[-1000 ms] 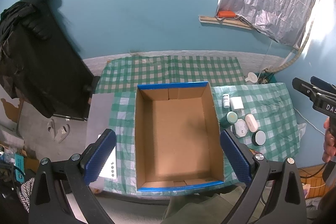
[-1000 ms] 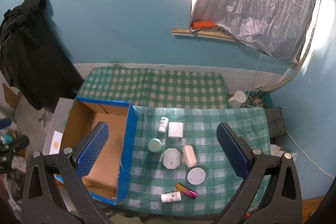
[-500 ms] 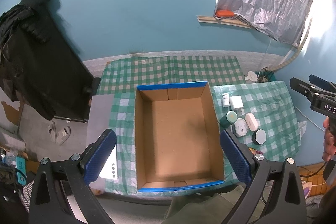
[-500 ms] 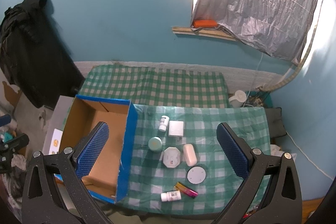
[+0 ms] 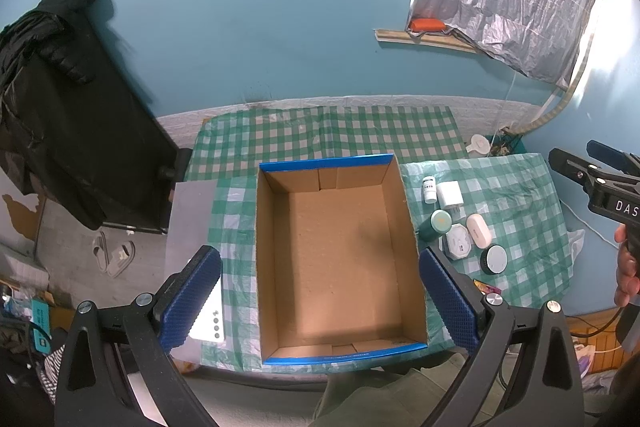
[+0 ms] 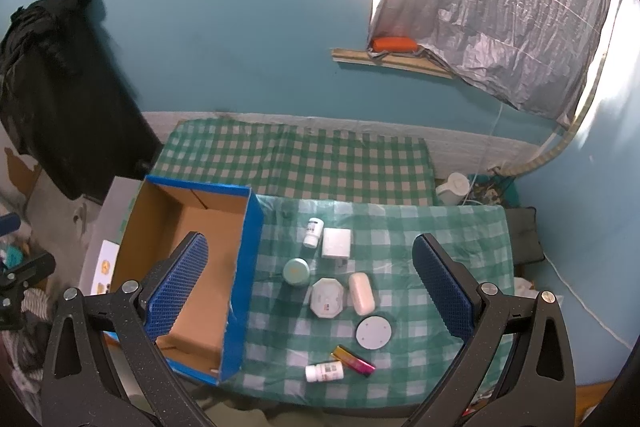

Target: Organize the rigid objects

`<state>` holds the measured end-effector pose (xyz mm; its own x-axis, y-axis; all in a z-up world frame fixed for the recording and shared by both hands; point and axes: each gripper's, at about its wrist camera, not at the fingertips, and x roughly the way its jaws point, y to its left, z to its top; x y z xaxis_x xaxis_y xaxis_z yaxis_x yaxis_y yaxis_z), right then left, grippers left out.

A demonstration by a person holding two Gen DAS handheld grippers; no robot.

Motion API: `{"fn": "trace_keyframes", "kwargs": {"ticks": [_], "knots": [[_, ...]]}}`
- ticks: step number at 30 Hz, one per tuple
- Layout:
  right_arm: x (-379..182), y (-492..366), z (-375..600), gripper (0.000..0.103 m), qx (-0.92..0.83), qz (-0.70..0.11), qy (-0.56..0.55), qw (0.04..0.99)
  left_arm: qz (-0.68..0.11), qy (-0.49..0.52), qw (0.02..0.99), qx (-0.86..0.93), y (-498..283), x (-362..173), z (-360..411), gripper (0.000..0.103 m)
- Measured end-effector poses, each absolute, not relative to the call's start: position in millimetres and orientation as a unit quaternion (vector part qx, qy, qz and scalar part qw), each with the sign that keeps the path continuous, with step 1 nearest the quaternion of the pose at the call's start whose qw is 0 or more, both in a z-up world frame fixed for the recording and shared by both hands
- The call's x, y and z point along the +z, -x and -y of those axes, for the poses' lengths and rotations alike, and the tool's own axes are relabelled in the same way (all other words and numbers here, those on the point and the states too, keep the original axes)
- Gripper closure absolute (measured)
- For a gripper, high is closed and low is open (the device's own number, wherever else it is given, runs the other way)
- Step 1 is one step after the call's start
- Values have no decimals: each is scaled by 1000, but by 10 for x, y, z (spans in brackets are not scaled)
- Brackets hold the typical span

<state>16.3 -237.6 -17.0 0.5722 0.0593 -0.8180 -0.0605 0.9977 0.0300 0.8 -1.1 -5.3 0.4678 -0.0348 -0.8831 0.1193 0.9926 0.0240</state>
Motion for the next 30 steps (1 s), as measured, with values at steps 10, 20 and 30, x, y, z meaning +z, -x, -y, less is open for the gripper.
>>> {"fn": "trace_keyframes", "kwargs": {"ticks": [10,20,30], "knots": [[-176,-159,2380,1,33,-462,1,886,-514,-41,855,-45,-10,-53,13,3],[-218,-146,2370,1,31,-466,0,884,-514,-42,856,-44,-6,-52,18,3],[-226,-193,2379,1,30,-472,0,881,-514,-43,855,-43,1,-45,30,3]]}}
